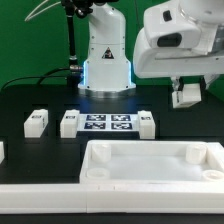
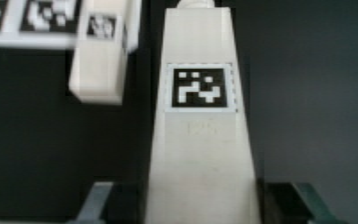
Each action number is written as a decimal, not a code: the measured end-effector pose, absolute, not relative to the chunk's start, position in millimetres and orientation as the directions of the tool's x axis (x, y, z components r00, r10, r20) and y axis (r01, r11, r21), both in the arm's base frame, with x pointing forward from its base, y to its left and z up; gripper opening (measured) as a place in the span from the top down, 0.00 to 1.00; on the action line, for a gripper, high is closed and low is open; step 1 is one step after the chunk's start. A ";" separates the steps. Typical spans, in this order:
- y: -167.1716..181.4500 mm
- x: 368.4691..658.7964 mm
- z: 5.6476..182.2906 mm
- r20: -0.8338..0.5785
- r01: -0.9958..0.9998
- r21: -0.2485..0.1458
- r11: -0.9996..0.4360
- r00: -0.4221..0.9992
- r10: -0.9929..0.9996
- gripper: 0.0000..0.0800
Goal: Assemble desk
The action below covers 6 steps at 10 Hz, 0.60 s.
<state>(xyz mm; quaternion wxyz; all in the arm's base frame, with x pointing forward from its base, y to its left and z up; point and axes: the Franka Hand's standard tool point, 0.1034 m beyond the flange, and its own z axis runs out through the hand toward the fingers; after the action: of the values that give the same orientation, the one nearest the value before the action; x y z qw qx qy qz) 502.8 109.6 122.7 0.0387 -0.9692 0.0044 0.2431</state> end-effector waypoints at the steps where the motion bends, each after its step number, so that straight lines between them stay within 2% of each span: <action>1: 104.2 518.0 151.9 -0.440 -0.004 -0.091 -0.996 0.897 0.036 0.64; 2: 99.4 542.7 178.5 -0.375 0.019 -0.110 -0.994 0.925 0.060 0.64; 3: 99.3 558.5 187.4 -0.298 0.031 -0.117 -0.993 0.952 0.065 0.64; 5: 99.6 552.2 179.8 -0.185 0.034 -0.109 -0.993 0.981 0.054 0.64; 6: 99.4 561.2 181.0 -0.086 0.035 -0.108 -0.994 0.995 0.044 0.64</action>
Offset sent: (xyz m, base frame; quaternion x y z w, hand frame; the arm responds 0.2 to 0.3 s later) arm 0.0000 0.0000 0.0000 0.0000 0.1938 0.0000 0.9810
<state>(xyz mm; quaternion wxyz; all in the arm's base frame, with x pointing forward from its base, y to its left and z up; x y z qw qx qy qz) 561.2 99.4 181.0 0.0530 -0.9974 -0.0197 0.0441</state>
